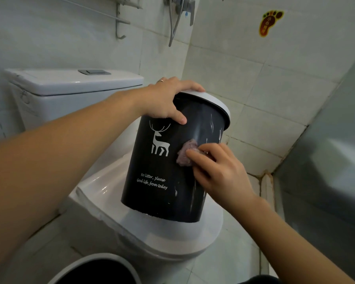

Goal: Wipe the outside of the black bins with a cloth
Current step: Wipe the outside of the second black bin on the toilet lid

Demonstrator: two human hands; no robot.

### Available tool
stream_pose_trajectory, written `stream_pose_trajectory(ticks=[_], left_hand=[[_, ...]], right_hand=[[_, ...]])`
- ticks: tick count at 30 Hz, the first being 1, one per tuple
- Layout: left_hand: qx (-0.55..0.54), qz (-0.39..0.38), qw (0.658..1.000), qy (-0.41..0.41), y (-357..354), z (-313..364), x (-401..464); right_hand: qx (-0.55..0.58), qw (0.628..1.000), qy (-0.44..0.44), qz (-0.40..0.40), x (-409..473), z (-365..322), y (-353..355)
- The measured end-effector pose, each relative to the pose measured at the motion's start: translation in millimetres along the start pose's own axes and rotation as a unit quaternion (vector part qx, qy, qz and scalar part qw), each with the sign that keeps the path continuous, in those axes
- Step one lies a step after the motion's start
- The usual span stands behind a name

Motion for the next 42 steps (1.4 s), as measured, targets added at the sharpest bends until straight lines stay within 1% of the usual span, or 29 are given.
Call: stream_pose_trajectory(ticks=[2,6,9,11,14,16,18,21,23,25,28,30,35,38,40,42], left_hand=[[0.000,0.003,1.000,0.004,0.5,-1.8,-0.6],[-0.012,-0.001,1.000,0.012,2.3,-4.8,-2.8],[-0.012,-0.001,1.000,0.013,1.6,-2.1,-2.6],[-0.007,0.001,1.000,0.014,1.0,0.2,-1.8],[0.002,0.004,1.000,0.010,0.3,2.4,-0.6],[0.006,0.004,1.000,0.009,0.0,2.7,-0.6],[0.003,0.003,1.000,0.008,0.2,1.8,-0.9],[-0.008,0.001,1.000,0.012,1.0,-0.1,-1.3],[-0.007,0.001,1.000,0.014,0.5,-0.6,-0.8],[-0.011,0.001,1.000,0.014,0.4,-1.7,-0.4],[-0.027,0.003,1.000,0.008,0.6,-3.4,-0.7],[-0.033,0.004,0.999,0.010,0.9,-3.7,-0.7],[-0.017,0.010,1.000,0.019,1.1,1.4,2.4],[0.031,0.022,0.999,0.028,-0.9,9.8,5.7],[0.044,0.031,0.998,0.036,-4.2,14.6,7.1],[0.063,0.043,0.997,0.025,-8.4,16.4,7.9]], right_hand=[[0.007,1.000,0.016,-0.013,-11.6,-7.1,-2.3],[0.028,0.993,0.090,-0.073,-47.3,-25.7,-6.5],[0.024,0.988,0.124,-0.085,-52.6,-27.2,-5.5],[0.015,0.992,0.103,-0.065,-42.1,-21.9,-4.4],[-0.003,1.000,0.018,-0.024,-24.1,-12.0,-2.6],[-0.001,1.000,-0.006,-0.013,-25.0,-14.2,-4.3],[0.020,0.999,0.019,-0.024,-36.8,-23.9,-7.6],[0.051,0.992,0.091,-0.077,-58.5,-38.3,-10.2],[0.053,0.989,0.107,-0.092,-61.6,-36.6,-8.6],[0.047,0.992,0.086,-0.079,-56.7,-28.8,-7.9],[0.054,0.998,-0.006,-0.028,-45.7,-13.7,-8.3],[0.060,0.997,-0.040,-0.006,-46.7,-9.8,-11.7],[0.077,0.997,-0.010,-0.004,-68.3,-15.6,-19.8],[0.073,0.997,-0.020,-0.001,-71.7,-14.4,-21.7],[0.073,0.997,-0.028,0.001,-72.9,-13.5,-22.3],[0.079,0.996,-0.030,0.003,-74.1,-13.2,-22.5]])
Point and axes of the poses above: each hand's wrist, its own x-axis towards the middle knuckle, its own y-axis out of the back of the hand, z = x × y, the point moved 2 cm from there along x, towards the middle knuckle, and after that the axes turned 5 degrees about -y, right-handed, at the moved point
